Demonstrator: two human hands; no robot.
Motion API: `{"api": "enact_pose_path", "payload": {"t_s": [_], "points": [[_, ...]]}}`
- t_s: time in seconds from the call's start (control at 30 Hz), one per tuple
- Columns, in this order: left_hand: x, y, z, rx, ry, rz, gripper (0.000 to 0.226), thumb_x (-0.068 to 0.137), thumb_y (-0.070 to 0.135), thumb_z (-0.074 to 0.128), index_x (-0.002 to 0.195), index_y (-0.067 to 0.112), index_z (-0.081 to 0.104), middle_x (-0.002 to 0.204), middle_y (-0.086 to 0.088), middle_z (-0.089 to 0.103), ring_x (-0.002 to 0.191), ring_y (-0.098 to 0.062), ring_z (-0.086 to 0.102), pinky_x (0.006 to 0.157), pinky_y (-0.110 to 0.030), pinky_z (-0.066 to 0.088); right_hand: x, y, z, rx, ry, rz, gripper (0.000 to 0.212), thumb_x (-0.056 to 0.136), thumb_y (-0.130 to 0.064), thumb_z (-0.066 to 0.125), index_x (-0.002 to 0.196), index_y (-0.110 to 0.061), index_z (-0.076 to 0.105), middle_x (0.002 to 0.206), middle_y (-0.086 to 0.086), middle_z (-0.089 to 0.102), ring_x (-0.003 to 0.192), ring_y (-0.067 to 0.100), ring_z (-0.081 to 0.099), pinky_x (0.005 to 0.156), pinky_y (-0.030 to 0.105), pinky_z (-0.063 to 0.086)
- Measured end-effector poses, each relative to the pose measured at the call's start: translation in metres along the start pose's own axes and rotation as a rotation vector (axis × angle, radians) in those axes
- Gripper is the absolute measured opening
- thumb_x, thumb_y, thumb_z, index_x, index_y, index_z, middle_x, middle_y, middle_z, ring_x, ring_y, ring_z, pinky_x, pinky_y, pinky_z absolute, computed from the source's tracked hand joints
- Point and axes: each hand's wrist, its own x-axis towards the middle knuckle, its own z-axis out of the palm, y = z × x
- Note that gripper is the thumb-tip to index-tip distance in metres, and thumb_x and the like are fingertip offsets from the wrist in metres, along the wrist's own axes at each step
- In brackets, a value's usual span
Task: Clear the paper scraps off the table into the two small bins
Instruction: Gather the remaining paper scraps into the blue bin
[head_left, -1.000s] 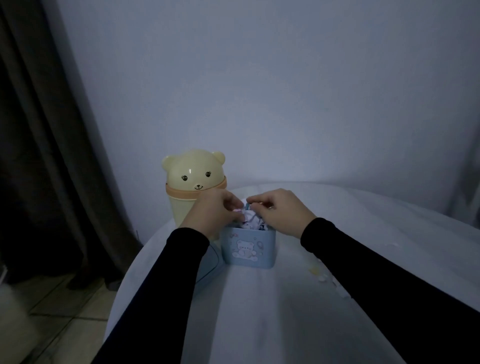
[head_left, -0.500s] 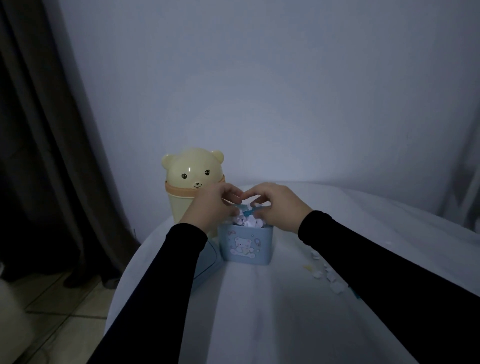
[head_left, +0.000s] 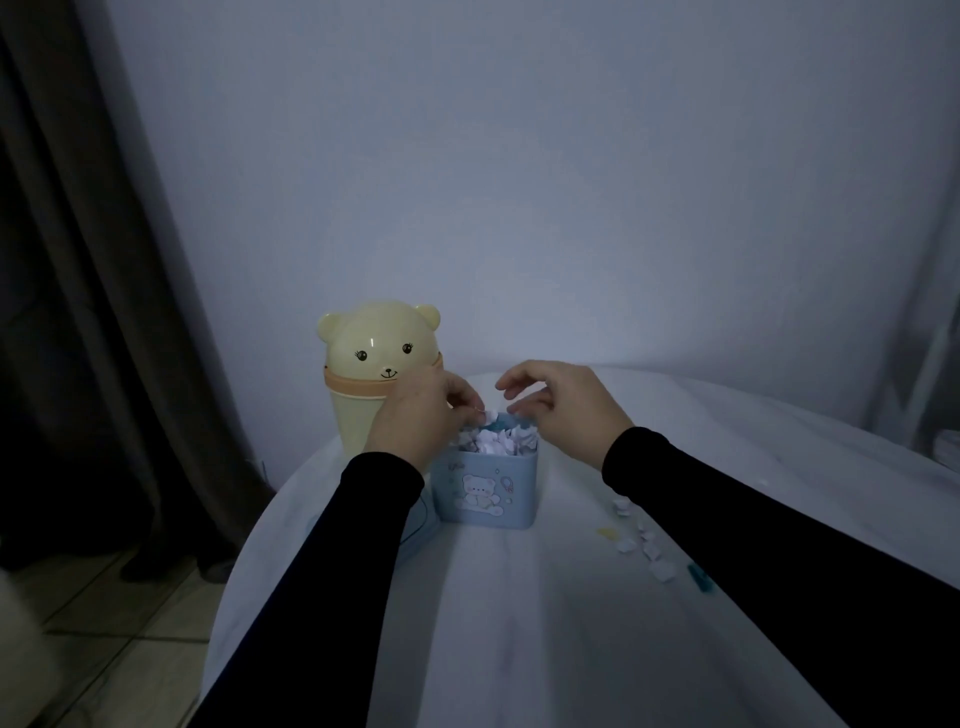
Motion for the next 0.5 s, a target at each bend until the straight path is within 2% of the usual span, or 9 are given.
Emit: {"api": "enact_pose_path", "payload": {"t_s": [0.07, 0.13, 0.2, 0.3, 0.37, 0.43, 0.5], "points": [[-0.001, 0.000, 0.001, 0.051, -0.041, 0.016, 0.012, 0.080, 0.007, 0.070, 0.089, 0.012, 0.077, 0.080, -0.004, 0.071, 0.068, -0.009, 0.055, 0.054, -0.005, 0.038, 0.001, -0.003, 0.000, -0.071, -0.047, -0.017, 0.036, 0.077, 0.005, 0.064, 0.091, -0.028, 0.064, 0.097, -0.007, 0.061, 0.077, 0.007, 0.066, 0.069, 0.019, 0.053], [-0.003, 0.001, 0.002, 0.087, -0.072, 0.018, 0.019, 0.084, 0.004, 0.063, 0.095, 0.013, 0.076, 0.086, -0.005, 0.072, 0.068, -0.009, 0.054, 0.058, -0.007, 0.036, 0.003, -0.004, -0.001, -0.169, -0.111, -0.015, 0.032, 0.074, -0.005, 0.073, 0.097, -0.026, 0.066, 0.104, -0.006, 0.059, 0.080, 0.008, 0.062, 0.069, 0.018, 0.049], [-0.004, 0.004, 0.003, 0.114, -0.056, 0.013, 0.021, 0.087, 0.008, 0.060, 0.099, 0.016, 0.075, 0.092, -0.003, 0.070, 0.071, -0.011, 0.055, 0.064, -0.011, 0.035, 0.003, -0.006, -0.006, -0.263, -0.153, 0.018, 0.027, 0.076, -0.016, 0.074, 0.101, -0.025, 0.067, 0.105, -0.006, 0.060, 0.079, 0.008, 0.059, 0.070, 0.020, 0.044], [-0.005, 0.010, 0.008, 0.155, -0.118, 0.033, 0.027, 0.090, 0.013, 0.051, 0.103, 0.020, 0.073, 0.108, -0.002, 0.068, 0.094, -0.019, 0.061, 0.079, -0.022, 0.041, -0.002, -0.011, -0.016, -0.596, -0.170, 0.038, 0.015, 0.079, -0.035, 0.069, 0.093, -0.030, 0.070, 0.093, -0.012, 0.067, 0.075, 0.005, 0.056, 0.072, 0.022, 0.038], [-0.005, 0.012, 0.015, 0.236, -0.202, 0.004, 0.025, 0.090, 0.024, 0.049, 0.092, 0.018, 0.073, 0.096, -0.004, 0.069, 0.092, -0.022, 0.061, 0.071, -0.025, 0.041, -0.004, -0.013, -0.017, -0.691, -0.147, 0.051, 0.017, 0.078, -0.043, 0.068, 0.083, -0.029, 0.073, 0.084, -0.012, 0.070, 0.078, 0.008, 0.060, 0.069, 0.021, 0.037], [-0.007, 0.011, 0.018, 0.311, -0.238, -0.047, 0.028, 0.087, 0.034, 0.052, 0.071, 0.014, 0.064, 0.077, -0.009, 0.064, 0.078, -0.025, 0.057, 0.057, -0.025, 0.034, -0.003, -0.014, -0.015, -0.619, -0.160, 0.084, 0.017, 0.075, -0.045, 0.069, 0.078, -0.029, 0.074, 0.078, -0.012, 0.070, 0.078, 0.008, 0.063, 0.065, 0.020, 0.038], [-0.008, 0.009, 0.016, 0.319, -0.223, -0.072, 0.024, 0.084, 0.033, 0.056, 0.073, 0.016, 0.067, 0.082, -0.010, 0.067, 0.077, -0.024, 0.058, 0.058, -0.025, 0.035, -0.001, -0.016, -0.013, -0.608, -0.200, 0.091, 0.018, 0.074, -0.046, 0.070, 0.077, -0.029, 0.075, 0.079, -0.013, 0.070, 0.081, 0.008, 0.063, 0.071, 0.022, 0.040]]}}
